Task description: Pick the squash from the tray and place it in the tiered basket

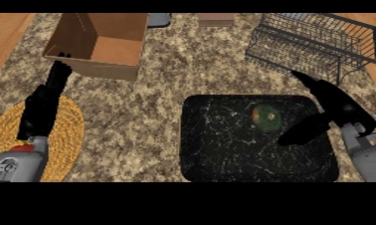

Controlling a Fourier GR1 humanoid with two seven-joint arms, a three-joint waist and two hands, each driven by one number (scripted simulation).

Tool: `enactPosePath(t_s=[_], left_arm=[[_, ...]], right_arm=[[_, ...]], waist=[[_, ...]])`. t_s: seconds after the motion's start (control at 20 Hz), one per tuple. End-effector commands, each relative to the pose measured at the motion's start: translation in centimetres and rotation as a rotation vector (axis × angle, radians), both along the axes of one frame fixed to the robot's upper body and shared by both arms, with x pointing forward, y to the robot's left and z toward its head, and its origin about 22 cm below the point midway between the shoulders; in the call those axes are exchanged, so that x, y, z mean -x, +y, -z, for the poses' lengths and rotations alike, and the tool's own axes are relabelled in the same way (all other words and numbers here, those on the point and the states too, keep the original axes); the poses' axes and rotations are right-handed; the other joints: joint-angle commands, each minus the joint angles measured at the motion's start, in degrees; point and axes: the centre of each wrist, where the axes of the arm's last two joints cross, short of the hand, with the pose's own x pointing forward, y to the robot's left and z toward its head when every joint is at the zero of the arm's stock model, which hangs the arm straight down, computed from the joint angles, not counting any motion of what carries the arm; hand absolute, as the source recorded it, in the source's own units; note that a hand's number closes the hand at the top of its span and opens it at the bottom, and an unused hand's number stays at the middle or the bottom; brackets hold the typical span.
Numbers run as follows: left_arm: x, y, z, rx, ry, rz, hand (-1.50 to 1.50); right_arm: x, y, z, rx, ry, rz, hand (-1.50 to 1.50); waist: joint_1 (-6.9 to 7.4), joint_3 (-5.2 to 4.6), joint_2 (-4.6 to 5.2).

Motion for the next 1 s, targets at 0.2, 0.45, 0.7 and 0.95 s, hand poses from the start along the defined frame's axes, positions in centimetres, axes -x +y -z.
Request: enactPosePath(t_s=[0.2, 0.45, 0.7, 0.95], left_arm=[[-0.2, -0.9, -0.2, 0.008, 0.003, -0.008, 0.0], [0.4, -1.0, 1.4, -0.008, 0.008, -0.004, 0.0], [1.0, 1.5, 0.6, 0.005, 0.003, 0.003, 0.0], [1.4, -0.8, 1.1, -0.002, -0.007, 0.009, 0.0]], right_arm=[[0.0, 2.6, 1.3, 0.141, -0.001, -0.008, -1.5], [1.5, 2.5, 0.2, 0.168, -0.008, -0.035, -1.5], [1.1, 3.9, 1.8, 0.176, 0.018, -0.035, -1.5], [0.6, 1.4, 1.3, 0.149, 0.049, 0.0, -1.5]], waist=[[0.09, -0.03, 0.06], [-0.07, -0.04, 0.03], [0.11, -0.05, 0.06], [-0.04, -0.03, 0.02]])
